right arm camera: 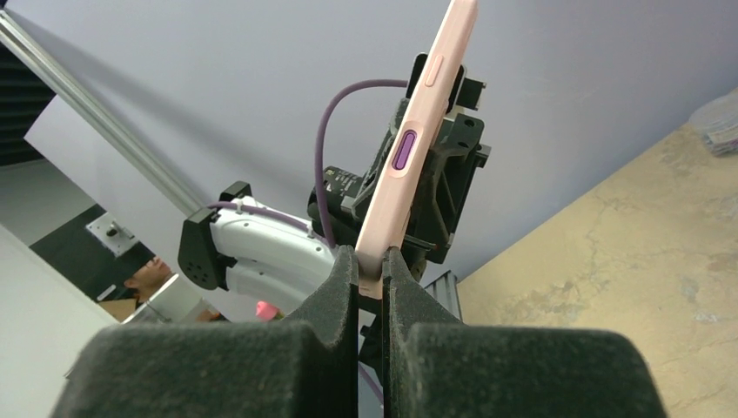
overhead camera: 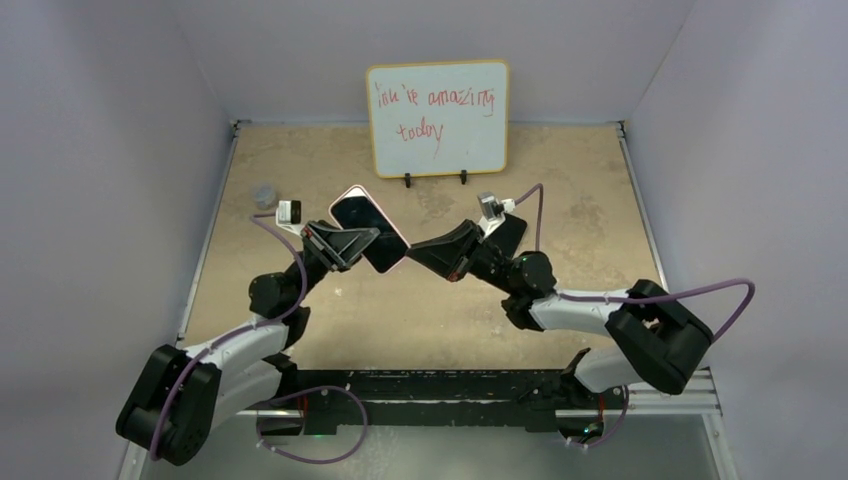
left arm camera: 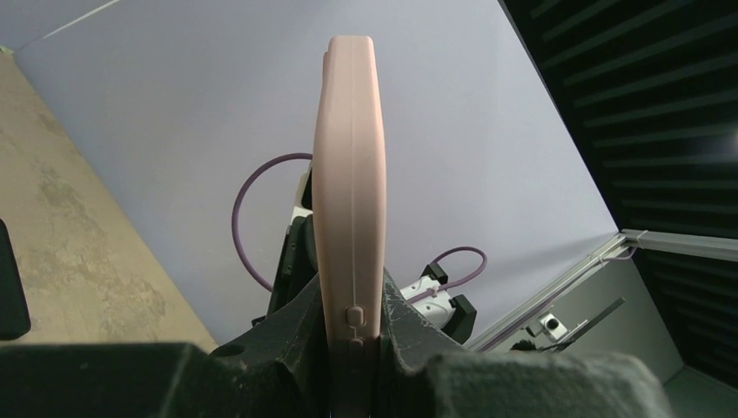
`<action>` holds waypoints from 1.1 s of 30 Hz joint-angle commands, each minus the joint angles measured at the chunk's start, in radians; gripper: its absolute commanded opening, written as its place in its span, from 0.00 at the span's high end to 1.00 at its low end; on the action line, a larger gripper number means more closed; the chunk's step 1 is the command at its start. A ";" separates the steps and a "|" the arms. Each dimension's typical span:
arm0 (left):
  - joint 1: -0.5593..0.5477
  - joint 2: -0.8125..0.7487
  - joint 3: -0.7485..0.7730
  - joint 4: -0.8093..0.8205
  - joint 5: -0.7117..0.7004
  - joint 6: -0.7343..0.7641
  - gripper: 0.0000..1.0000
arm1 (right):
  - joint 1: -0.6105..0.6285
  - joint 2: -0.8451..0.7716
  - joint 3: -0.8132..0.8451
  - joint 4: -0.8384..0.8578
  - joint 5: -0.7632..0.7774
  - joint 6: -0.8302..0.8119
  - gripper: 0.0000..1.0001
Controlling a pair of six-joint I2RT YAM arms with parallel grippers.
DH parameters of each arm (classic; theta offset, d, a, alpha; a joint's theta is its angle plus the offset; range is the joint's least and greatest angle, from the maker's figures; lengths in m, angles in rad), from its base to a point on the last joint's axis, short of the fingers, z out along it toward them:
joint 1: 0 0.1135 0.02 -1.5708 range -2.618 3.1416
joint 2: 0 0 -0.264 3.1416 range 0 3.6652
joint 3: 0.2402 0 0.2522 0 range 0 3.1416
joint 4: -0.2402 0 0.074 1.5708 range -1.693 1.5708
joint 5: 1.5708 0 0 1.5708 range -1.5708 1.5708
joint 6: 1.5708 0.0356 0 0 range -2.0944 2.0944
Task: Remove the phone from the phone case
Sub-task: Remove the phone case from the phone.
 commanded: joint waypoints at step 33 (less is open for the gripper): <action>-0.014 -0.062 0.103 -0.073 0.101 0.154 1.00 | -0.103 -0.031 0.042 -0.088 -0.061 -0.102 0.59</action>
